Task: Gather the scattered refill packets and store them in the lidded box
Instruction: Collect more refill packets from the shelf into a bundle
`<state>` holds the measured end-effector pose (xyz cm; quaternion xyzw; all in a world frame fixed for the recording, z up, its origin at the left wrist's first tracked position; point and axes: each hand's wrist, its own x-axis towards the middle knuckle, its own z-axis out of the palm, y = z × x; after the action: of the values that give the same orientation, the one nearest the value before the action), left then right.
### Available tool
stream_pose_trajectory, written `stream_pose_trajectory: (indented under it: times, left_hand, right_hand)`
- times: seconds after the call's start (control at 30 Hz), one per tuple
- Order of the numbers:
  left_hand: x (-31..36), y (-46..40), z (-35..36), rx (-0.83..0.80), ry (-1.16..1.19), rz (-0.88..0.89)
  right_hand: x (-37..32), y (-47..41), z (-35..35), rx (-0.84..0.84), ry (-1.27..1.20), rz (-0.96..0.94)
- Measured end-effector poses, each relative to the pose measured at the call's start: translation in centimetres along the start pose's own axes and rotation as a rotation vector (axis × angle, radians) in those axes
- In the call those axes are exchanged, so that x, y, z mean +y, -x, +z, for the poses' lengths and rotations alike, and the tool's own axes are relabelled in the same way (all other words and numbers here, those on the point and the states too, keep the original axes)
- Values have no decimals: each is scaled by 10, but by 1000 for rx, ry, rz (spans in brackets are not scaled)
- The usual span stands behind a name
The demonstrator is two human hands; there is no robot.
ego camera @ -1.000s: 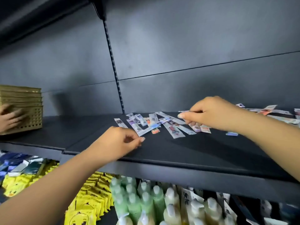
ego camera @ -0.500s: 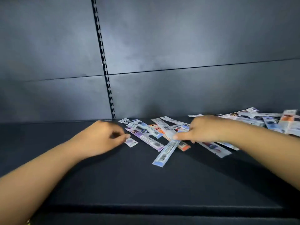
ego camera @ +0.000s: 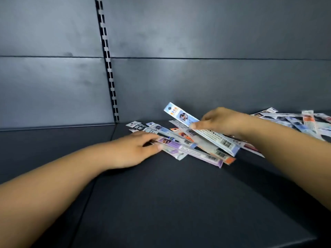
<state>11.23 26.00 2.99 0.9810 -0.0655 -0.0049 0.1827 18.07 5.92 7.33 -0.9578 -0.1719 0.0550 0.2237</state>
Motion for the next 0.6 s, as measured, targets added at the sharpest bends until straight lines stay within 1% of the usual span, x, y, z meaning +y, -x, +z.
stream_pose_trajectory:
  times: [0.07, 0.17, 0.2, 0.27, 0.37, 0.5, 0.6]
  left_hand:
    - [-4, 2, -4, 74, 21, 2]
    - [-15, 8, -15, 162, 134, -63]
    - [-17, 10, -18, 174, 169, -91]
    - [-22, 10, -18, 174, 169, -118]
    - [-24, 8, -18, 183, 180, -133]
    - [-26, 5, -17, 193, 279, -127]
    - [-26, 5, -16, 198, 375, -119]
  right_hand:
    - [-12, -5, 9, -10, -82, -12]
    - [-17, -15, 31, -42, -88, 11]
    - [-15, -16, 38, -67, -132, 32]
    - [-13, -16, 48, -100, -200, 49]
    - [-18, -17, 54, -115, -72, 47]
    - [-32, -21, 49, -49, -8, 13]
    - [-40, -28, 38, -89, 86, 19]
